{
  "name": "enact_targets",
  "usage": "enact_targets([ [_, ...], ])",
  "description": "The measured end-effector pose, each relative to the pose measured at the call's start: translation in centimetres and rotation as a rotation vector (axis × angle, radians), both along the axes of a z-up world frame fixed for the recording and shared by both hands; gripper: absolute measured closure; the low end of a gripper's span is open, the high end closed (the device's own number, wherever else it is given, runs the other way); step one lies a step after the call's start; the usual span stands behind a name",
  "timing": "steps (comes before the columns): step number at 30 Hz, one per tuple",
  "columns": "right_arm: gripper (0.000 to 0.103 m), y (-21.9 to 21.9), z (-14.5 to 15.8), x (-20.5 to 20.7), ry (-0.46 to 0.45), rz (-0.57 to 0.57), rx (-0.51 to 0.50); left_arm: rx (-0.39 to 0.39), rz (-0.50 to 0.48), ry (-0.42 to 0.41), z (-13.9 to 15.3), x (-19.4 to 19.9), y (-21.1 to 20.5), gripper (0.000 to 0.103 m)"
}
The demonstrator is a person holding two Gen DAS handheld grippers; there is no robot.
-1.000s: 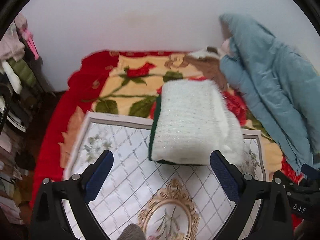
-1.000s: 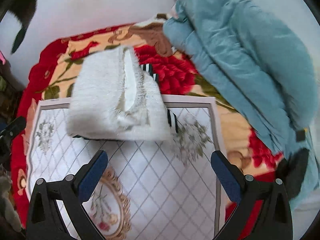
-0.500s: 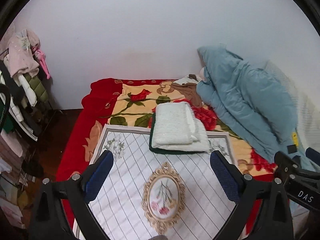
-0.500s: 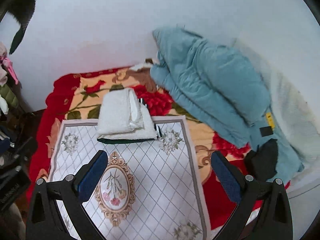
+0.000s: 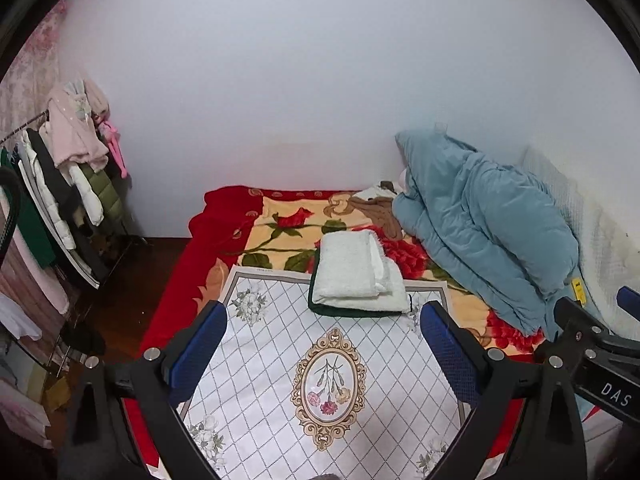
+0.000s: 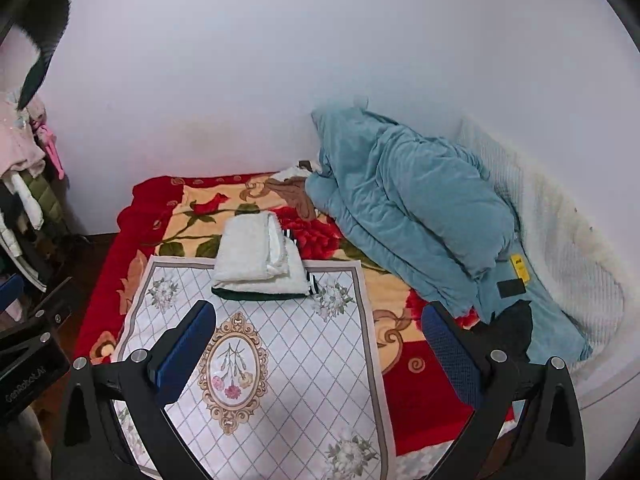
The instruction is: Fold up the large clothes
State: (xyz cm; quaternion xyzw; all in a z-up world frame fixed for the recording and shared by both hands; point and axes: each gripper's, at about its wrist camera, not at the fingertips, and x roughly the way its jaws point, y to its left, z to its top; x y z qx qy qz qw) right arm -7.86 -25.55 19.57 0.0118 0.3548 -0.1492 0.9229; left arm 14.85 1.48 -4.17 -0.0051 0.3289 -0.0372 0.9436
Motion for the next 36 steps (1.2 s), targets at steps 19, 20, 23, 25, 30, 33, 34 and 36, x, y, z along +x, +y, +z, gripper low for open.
enact_targets([
  [19, 0.000, 0.4, 3.1, -3.0, -0.029, 0.031, -0.016, -0.007, 0.029, -0.026, 1.8, -3.3, 0.0, 0.003],
  [20, 0.000, 0.3, 3.1, -2.9, -0.031, 0.034, -0.013, -0.008, 0.031, -0.027, 1.8, -3.4, 0.0, 0.003],
  [23, 0.000, 0.2, 3.2, -2.7, -0.035, 0.040, -0.016, -0.007, 0.038, -0.028, 1.9, -3.5, 0.2, 0.003],
  [25, 0.000, 0.3, 3.3, -2.7, -0.036, 0.047, -0.017, -0.005, 0.041, -0.026, 1.9, -3.5, 0.3, 0.003],
  [30, 0.000, -0.1, 3.2, -2.3, -0.035, 0.057, -0.020, -0.004, 0.039, -0.025, 1.9, -3.4, 0.5, 0.003],
  [33, 0.000, -0.1, 3.2, -2.3, -0.035, 0.057, -0.021, -0.002, 0.041, -0.027, 1.9, -3.4, 0.5, 0.003],
  [34, 0.000, -0.1, 3.2, -2.2, -0.035, 0.058, -0.021, -0.004, 0.040, -0.026, 1.9, -3.4, 0.4, 0.003],
  [36, 0.000, -0.1, 3.2, -2.1, -0.034, 0.058, -0.021, -0.005, 0.042, -0.028, 1.9, -3.3, 0.3, 0.003],
])
